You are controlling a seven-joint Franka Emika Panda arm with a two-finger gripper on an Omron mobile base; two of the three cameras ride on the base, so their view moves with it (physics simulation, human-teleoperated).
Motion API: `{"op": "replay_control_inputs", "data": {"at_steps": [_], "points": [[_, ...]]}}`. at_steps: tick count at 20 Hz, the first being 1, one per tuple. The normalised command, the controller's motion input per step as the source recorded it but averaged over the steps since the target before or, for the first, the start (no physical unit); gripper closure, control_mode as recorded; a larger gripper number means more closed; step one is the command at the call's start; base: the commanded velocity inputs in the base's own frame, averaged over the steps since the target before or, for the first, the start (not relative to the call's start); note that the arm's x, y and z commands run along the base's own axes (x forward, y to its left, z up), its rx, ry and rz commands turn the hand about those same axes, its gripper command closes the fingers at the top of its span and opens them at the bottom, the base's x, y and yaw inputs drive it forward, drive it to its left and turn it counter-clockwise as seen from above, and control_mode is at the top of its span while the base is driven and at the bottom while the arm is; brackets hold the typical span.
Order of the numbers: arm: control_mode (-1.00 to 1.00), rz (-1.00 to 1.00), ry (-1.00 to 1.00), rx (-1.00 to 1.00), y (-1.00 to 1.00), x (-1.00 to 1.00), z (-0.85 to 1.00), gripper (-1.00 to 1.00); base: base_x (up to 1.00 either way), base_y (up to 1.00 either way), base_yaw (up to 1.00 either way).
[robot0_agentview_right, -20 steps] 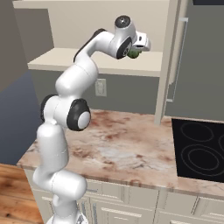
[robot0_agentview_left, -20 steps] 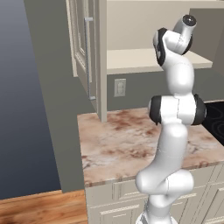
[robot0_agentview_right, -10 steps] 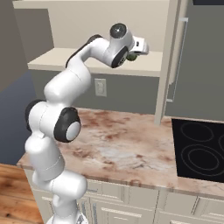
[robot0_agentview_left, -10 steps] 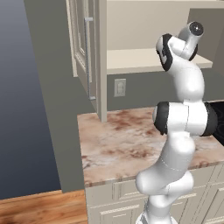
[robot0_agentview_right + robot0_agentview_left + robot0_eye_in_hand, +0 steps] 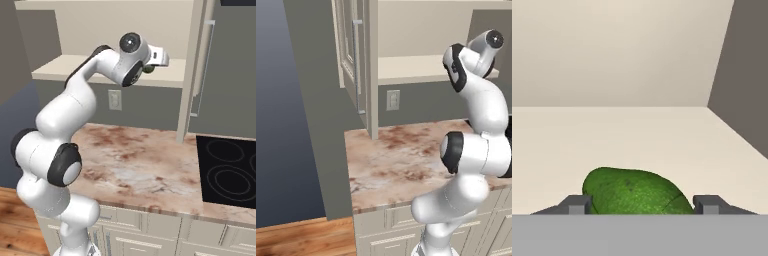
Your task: Pick the avocados from the cabinet and place them in one bowl. Pick the tomato from the sink and place it in the other bowl.
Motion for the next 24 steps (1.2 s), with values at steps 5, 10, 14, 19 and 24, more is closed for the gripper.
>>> {"op": "replay_control_inputs", "data": {"at_steps": [5,10,14,19,24], "points": [[-1.0,0.01,0.0,0.0,0.0,-0.71,0.52,1.0,0.0,0.0,0.0],[-1.0,0.0,0.0,0.0,0.15,-0.91,0.28,1.0,0.0,0.0,0.0],[-1.0,0.0,0.1,-0.03,0.36,-0.79,0.21,1.0,0.0,0.0,0.0],[-1.0,0.0,0.21,-0.09,0.51,-0.67,0.18,1.0,0.0,0.0,0.0],[-1.0,0.0,0.25,-0.08,0.54,-0.39,0.14,1.0,0.0,0.0,0.0]]}}
